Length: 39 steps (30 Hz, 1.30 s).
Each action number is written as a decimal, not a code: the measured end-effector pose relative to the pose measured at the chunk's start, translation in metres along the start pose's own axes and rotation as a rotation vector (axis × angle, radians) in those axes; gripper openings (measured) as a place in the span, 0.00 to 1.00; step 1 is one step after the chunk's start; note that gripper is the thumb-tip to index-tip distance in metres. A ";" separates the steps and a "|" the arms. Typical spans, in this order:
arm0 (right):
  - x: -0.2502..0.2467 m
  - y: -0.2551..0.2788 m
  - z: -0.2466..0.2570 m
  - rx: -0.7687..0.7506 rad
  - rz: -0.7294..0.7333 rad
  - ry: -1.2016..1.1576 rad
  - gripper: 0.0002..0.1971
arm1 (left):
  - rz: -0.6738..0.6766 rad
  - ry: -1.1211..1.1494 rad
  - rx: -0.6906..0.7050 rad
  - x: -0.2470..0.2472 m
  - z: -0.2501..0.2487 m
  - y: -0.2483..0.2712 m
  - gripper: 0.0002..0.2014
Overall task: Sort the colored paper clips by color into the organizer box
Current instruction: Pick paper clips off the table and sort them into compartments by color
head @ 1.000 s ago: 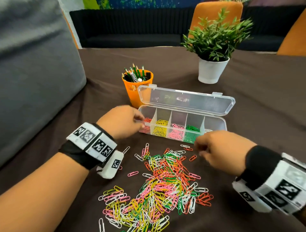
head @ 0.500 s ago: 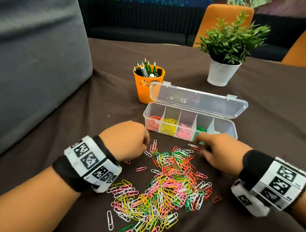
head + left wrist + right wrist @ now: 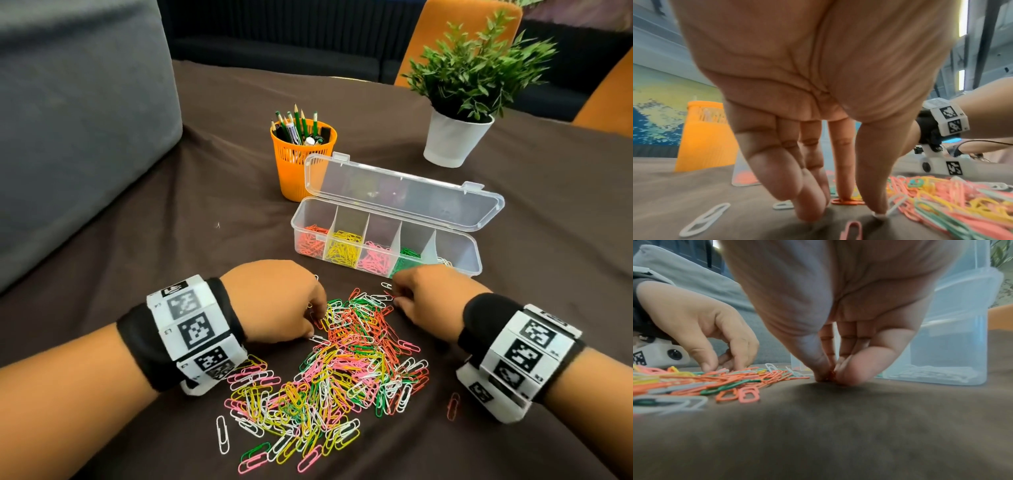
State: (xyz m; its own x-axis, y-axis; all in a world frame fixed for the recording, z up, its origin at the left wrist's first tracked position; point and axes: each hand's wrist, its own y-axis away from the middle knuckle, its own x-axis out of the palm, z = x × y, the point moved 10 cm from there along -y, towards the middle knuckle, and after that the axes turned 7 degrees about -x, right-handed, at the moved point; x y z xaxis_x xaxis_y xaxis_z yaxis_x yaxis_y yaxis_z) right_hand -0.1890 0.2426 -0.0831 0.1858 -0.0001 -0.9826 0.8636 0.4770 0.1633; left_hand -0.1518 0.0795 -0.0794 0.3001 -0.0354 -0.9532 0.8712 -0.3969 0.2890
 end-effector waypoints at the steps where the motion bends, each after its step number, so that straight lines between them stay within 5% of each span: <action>1: -0.001 0.001 0.003 -0.016 -0.006 0.011 0.04 | -0.011 -0.019 0.020 0.000 -0.005 0.000 0.15; 6: -0.011 0.011 -0.001 0.004 -0.092 -0.193 0.06 | -0.031 -0.093 0.053 0.004 -0.006 0.000 0.08; 9: -0.012 0.026 -0.010 0.128 -0.218 -1.127 0.09 | -0.027 -0.082 0.045 0.006 0.000 0.002 0.06; 11: -0.005 0.035 -0.002 0.181 -0.169 -1.686 0.06 | -0.021 -0.052 0.039 0.006 0.005 0.002 0.05; 13: -0.004 0.037 0.009 0.176 -0.094 -1.982 0.07 | -0.026 0.012 0.023 0.001 0.011 0.002 0.02; 16: 0.000 0.033 0.015 0.190 -0.044 -2.105 0.12 | -0.048 0.123 -0.022 -0.006 0.021 -0.001 0.05; 20: 0.005 0.027 0.018 0.276 -0.032 -2.055 0.04 | -0.021 0.122 -0.024 -0.002 0.021 -0.003 0.07; 23: 0.014 0.022 0.020 0.357 0.003 -1.889 0.09 | -0.016 0.069 -0.009 0.001 0.018 -0.002 0.08; 26: 0.009 0.009 0.018 0.250 -0.060 -1.275 0.16 | 0.004 0.077 -0.004 0.004 0.019 0.004 0.06; 30: -0.013 -0.018 0.041 -0.030 -0.102 -0.378 0.08 | 0.077 0.088 -0.036 0.012 0.024 0.009 0.03; 39: 0.001 -0.046 0.065 -0.087 0.169 0.110 0.03 | 0.009 0.310 -0.131 0.002 0.055 0.017 0.04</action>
State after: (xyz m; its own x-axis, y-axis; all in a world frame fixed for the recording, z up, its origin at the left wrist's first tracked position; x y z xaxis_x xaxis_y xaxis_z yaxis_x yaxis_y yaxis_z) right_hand -0.1986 0.1634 -0.0860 0.2683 0.1798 -0.9464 0.7800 0.5360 0.3230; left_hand -0.1579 0.0226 -0.0816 0.3947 0.2504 -0.8840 0.9043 -0.2761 0.3256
